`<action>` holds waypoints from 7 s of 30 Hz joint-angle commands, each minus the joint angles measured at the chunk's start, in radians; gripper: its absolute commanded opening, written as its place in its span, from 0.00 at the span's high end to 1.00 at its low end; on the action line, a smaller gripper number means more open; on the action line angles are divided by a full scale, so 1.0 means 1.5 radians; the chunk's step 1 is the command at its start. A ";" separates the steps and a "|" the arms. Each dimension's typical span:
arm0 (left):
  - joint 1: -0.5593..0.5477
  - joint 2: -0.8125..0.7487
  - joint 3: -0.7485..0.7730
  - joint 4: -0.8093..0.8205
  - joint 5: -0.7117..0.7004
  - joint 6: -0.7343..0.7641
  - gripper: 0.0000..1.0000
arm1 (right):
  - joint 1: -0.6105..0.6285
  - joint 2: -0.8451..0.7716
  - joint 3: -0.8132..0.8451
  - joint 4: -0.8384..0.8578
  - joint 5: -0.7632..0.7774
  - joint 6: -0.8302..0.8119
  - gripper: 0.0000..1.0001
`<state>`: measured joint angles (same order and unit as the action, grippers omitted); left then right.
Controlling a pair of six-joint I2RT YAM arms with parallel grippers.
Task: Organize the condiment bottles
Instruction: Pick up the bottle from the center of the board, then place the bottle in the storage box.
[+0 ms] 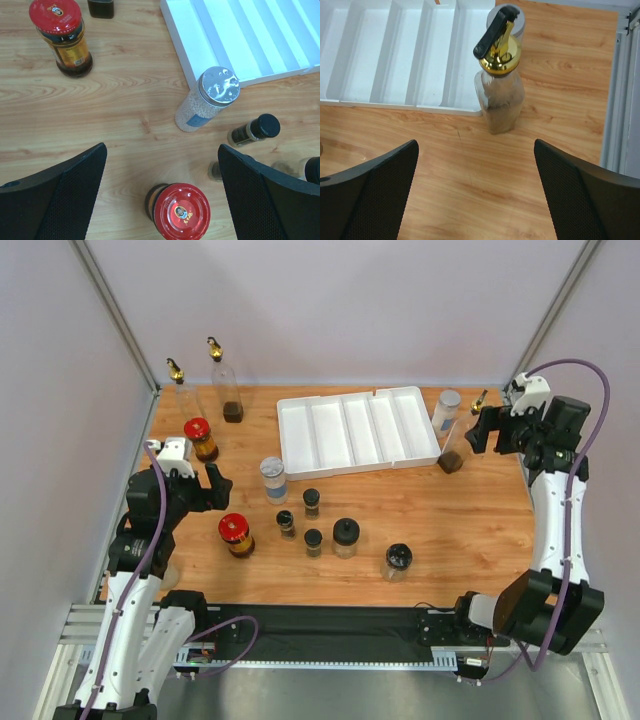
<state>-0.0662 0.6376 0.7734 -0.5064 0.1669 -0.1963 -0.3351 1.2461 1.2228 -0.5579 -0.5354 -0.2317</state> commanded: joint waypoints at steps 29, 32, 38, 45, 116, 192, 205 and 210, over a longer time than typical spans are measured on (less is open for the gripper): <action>-0.007 -0.003 0.016 0.005 0.010 0.004 0.00 | 0.060 0.210 0.080 0.242 -0.003 0.028 0.28; -0.007 -0.003 0.016 0.005 0.010 0.004 0.00 | 0.068 0.204 0.067 0.243 -0.003 0.015 0.34; -0.008 -0.001 0.017 0.005 0.011 0.004 0.00 | 0.070 0.209 0.071 0.217 0.002 0.005 0.50; -0.008 0.000 0.016 0.005 0.011 0.005 0.00 | 0.070 0.204 0.073 0.182 0.020 -0.025 0.80; -0.010 0.017 0.014 0.004 -0.017 0.024 0.00 | 0.275 0.542 0.677 0.076 0.183 0.010 1.00; -0.010 0.009 0.008 0.018 0.011 0.035 0.00 | 0.263 0.482 0.511 0.184 0.277 0.035 0.00; -0.010 -0.004 0.008 0.024 0.002 0.028 0.00 | 0.262 0.139 0.140 0.141 0.195 -0.035 0.00; -0.010 -0.001 0.007 0.030 -0.001 0.015 0.00 | 0.262 0.018 0.026 0.094 0.125 -0.035 0.00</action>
<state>-0.0780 0.6388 0.7734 -0.5034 0.1699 -0.1562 0.0612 1.3518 1.3426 -0.3614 -0.2554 -0.2630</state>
